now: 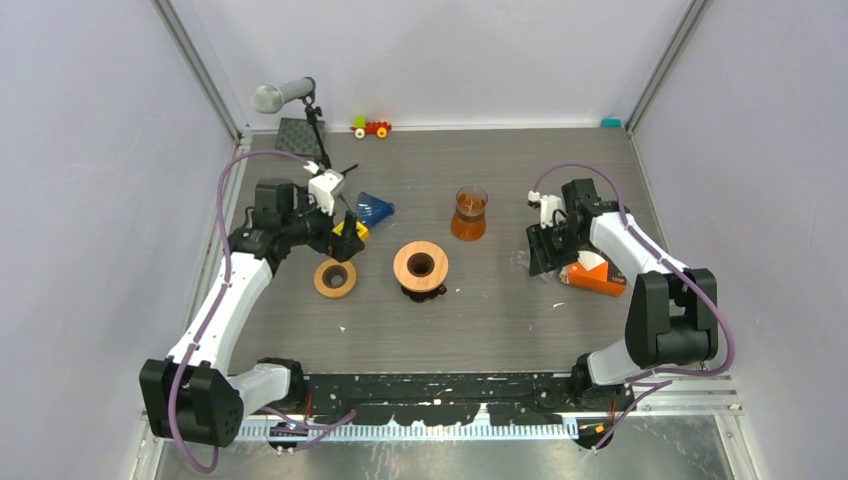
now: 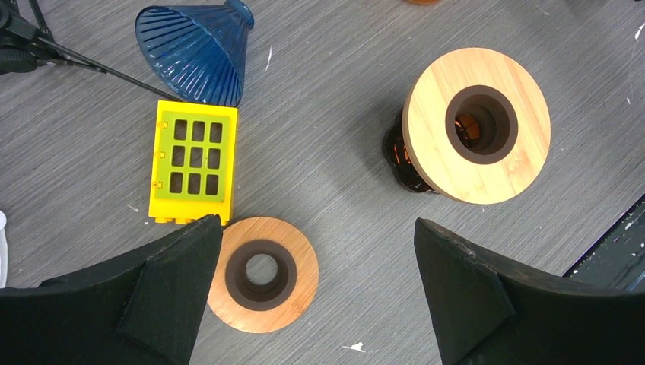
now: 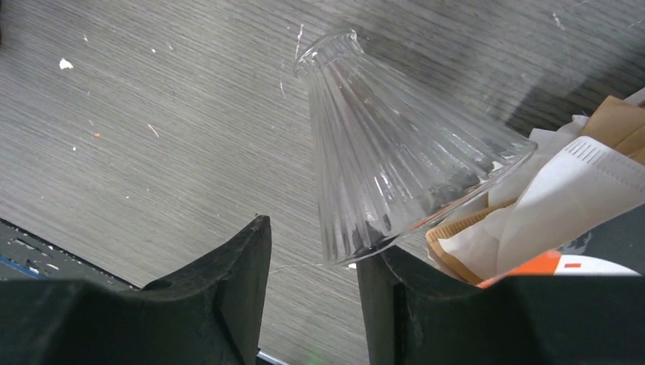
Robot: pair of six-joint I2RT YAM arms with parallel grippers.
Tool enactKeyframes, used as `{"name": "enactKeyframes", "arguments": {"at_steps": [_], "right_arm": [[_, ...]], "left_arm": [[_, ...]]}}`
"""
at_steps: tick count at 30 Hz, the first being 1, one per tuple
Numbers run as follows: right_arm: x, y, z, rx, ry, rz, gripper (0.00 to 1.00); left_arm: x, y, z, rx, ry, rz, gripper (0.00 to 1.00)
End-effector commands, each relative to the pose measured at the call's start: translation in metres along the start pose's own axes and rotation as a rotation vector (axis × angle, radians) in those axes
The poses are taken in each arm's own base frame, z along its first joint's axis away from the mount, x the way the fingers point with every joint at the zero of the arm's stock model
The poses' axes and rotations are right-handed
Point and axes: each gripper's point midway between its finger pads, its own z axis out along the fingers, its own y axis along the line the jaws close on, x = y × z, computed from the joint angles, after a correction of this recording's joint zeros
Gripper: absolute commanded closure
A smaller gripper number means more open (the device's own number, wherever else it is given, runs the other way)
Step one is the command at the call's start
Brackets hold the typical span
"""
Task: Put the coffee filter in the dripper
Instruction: Pick up the coffee dripper from the center of the board.
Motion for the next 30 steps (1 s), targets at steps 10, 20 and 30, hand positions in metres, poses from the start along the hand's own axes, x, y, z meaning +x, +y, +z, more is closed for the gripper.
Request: {"name": "enactKeyframes", "arguments": {"at_steps": [10, 20, 30], "right_arm": [[-0.037, -0.005, -0.013, 0.025, -0.148, -0.133, 0.72], [-0.036, -0.007, 0.004, 0.017, -0.198, -0.154, 0.61], [-0.053, -0.003, 0.009, 0.001, -0.33, -0.189, 0.63]], "left_arm": [[-0.014, 0.006, 0.004, -0.018, -0.031, 0.057, 0.0], [-0.016, 0.003, 0.007, -0.006, -0.027, 0.061, 0.0], [-0.013, 0.006, 0.012, -0.014, -0.016, 0.057, 0.0]]}}
